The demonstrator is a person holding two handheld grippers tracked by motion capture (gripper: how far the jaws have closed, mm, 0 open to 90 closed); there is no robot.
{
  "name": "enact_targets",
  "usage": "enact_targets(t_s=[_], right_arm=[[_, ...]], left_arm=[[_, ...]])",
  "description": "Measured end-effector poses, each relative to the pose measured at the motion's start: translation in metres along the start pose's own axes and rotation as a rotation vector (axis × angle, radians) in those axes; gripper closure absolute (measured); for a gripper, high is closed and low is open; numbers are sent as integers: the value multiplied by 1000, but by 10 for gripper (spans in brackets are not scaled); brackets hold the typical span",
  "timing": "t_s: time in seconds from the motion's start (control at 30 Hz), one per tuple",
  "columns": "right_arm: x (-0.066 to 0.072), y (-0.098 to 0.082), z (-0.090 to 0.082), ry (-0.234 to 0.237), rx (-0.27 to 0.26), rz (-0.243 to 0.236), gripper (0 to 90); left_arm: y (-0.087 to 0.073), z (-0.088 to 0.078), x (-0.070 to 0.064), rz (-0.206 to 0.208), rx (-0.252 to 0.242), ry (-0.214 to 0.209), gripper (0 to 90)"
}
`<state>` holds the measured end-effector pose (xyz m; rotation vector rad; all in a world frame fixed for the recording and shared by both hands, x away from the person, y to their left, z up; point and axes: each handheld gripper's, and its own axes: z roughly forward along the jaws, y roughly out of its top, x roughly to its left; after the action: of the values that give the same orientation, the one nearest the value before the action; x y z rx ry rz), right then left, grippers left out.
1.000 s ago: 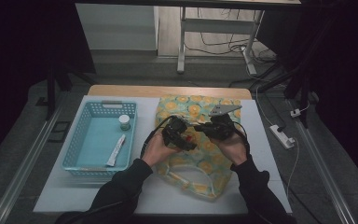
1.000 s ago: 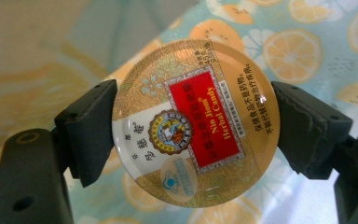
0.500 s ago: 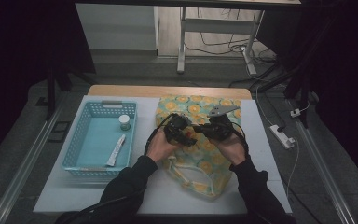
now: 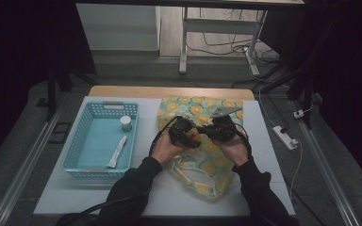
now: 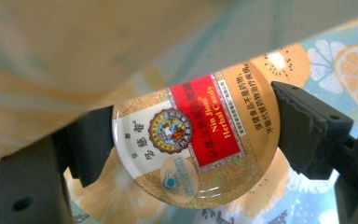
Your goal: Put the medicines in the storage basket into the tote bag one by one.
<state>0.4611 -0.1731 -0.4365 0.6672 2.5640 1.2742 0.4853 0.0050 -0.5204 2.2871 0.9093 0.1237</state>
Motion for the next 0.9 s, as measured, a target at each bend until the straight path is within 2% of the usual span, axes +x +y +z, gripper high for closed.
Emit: enact_targets(t_s=[0.1, 0.27, 0.47, 0.7, 0.77, 0.9], right_arm=[[0, 0, 0, -2, 1, -2, 900], [-3, -1, -1, -6, -5, 1, 899], [-4, 0, -5, -11, -23, 5, 899], [-2, 1, -8, -13, -38, 0, 899], [-2, 2, -8, -14, -42, -2, 899], [-3, 2, -9, -14, -47, 2, 899]], left_arm=[[-1, 1, 1, 7, -1, -17, 196], [1, -4, -2, -1, -9, -6, 153], [2, -21, -9, 37, 7, 5, 104], [-3, -40, -17, 47, 11, -18, 78], [-5, -46, -18, 31, -4, -39, 64], [-10, -57, -21, 33, -9, -55, 34]])
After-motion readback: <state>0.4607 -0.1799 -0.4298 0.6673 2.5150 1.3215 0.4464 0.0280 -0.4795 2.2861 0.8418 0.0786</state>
